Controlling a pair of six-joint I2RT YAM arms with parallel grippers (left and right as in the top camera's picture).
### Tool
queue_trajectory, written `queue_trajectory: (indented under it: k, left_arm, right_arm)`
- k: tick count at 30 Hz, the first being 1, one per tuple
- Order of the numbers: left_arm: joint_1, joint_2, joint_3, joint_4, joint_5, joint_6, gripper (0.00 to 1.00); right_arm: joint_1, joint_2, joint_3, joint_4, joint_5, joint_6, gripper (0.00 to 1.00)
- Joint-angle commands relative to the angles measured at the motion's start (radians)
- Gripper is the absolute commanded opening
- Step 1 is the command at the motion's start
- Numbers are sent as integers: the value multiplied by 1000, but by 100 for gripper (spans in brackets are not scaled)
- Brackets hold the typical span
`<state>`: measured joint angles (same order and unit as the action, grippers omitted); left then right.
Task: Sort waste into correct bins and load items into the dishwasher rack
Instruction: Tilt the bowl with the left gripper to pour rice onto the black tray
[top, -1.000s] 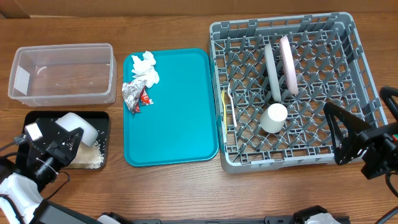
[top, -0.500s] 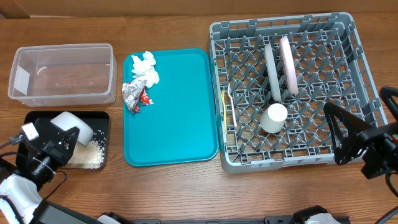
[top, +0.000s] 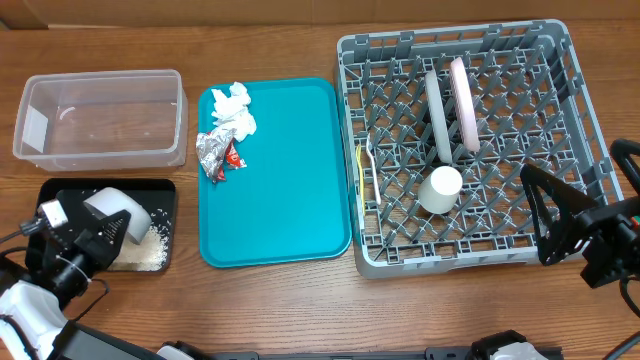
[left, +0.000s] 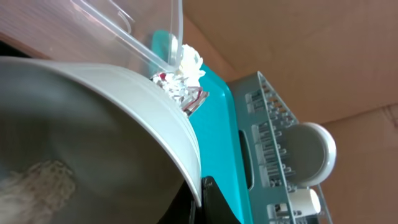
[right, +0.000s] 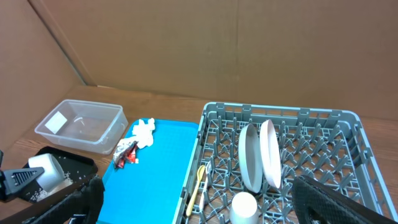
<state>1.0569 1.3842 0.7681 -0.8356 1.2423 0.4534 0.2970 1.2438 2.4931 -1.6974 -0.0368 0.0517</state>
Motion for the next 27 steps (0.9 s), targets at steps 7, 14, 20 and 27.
queue_trajectory:
  k: [7, 14, 20, 27]
  left_arm:
    - [10, -4, -1, -107, 43, 99, 4]
    - [10, -2, -1, -125, 171, 184, 4]
    - [23, 10, -8, -96, 109, 134, 4]
    - [43, 17, -12, -117, 116, 217, 4]
  right_arm:
    - [2, 1, 0, 4, 10, 5, 100]
    - [2, 1, 0, 4, 10, 5, 100]
    - [2, 1, 0, 4, 10, 5, 100]
    - [2, 1, 0, 4, 10, 5, 100]
